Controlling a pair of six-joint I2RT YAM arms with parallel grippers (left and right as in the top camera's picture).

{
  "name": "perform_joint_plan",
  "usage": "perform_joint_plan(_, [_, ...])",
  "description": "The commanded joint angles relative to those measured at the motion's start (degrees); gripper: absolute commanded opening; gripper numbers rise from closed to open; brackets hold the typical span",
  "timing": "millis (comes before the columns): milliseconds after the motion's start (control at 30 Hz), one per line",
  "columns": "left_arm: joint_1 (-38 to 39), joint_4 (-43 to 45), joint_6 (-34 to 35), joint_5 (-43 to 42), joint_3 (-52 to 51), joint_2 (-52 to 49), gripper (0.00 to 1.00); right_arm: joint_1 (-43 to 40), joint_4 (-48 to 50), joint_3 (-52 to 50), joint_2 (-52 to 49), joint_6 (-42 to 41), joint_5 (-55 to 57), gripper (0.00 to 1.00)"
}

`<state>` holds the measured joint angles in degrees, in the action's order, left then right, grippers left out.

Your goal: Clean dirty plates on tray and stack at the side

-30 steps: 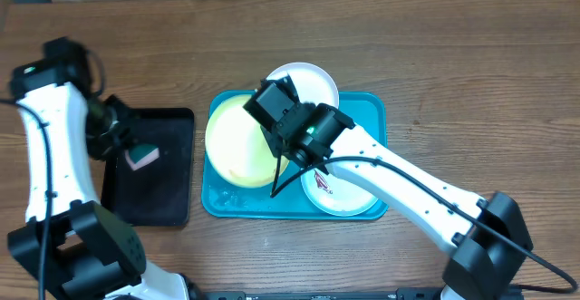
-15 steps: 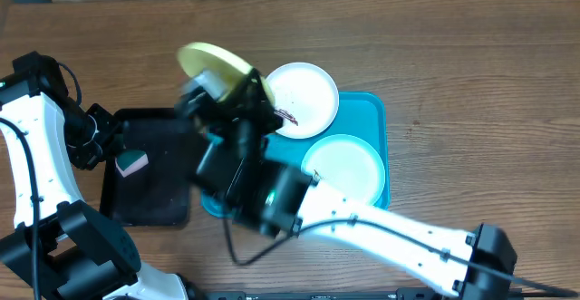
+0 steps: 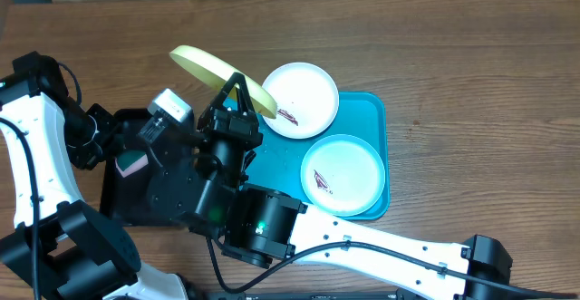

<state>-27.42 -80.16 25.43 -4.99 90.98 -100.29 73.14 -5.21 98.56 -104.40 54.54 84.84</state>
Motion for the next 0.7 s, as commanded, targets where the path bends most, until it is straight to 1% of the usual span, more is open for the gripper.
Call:
perform_joint_plan(0, [-0.3,0.0,-0.8,-0.3,-0.5,1.3,0.04,-0.5,0.4,1.2,1.2,0.9,1.9,0.04])
perform_joint_plan(167, [-0.3,0.0,-0.8,-0.3,-0.5,1.3,0.04,-0.6,0.4,1.2,1.2,-4.6,2.2,0.04])
perform_joint_plan(267, [-0.3,0.0,-0.8,-0.3,-0.5,1.3,0.04,-0.8,-1.2,1.2,1.2,-11.5,2.3,0.04])
perform_joint_plan(367, [-0.3,0.0,-0.8,-0.3,-0.5,1.3,0.04,-1.9,-7.6,1.1,1.2,-24.3,2.0,0.04])
perform_joint_plan(433, [-0.3,0.0,-0.9,-0.3,-0.5,1.3,0.04,-3.3,-16.8,1.1,1.2,-37.1,-0.2,0.04])
perform_joint_plan(467, [-0.3,0.0,-0.8,-0.3,-0.5,1.3,0.04,-4.0,-22.6,1.1,1.2,-43.6,-3.1,0.04])
perform_joint_plan(500, [-0.3,0.0,-0.9,-0.4,-0.5,1.3,0.04,-4.9,-30.3,1.1,1.2,-50.8,-9.9,0.04])
perform_joint_plan(567, [-0.3,0.0,-0.8,-0.4,-0.5,1.3,0.04,-7.5,-41.0,1.1,1.2,-60.7,-28.2,0.04])
perform_joint_plan(600, [-0.3,0.0,-0.8,-0.4,-0.5,1.3,0.04,-9.9,-44.5,1.1,1.2,-66.2,-38.9,0.04])
perform_joint_plan(667, [-0.3,0.0,-0.8,-0.4,-0.5,1.3,0.04,-14.7,-47.7,1.2,1.3,-74.5,-53.1,0.04])
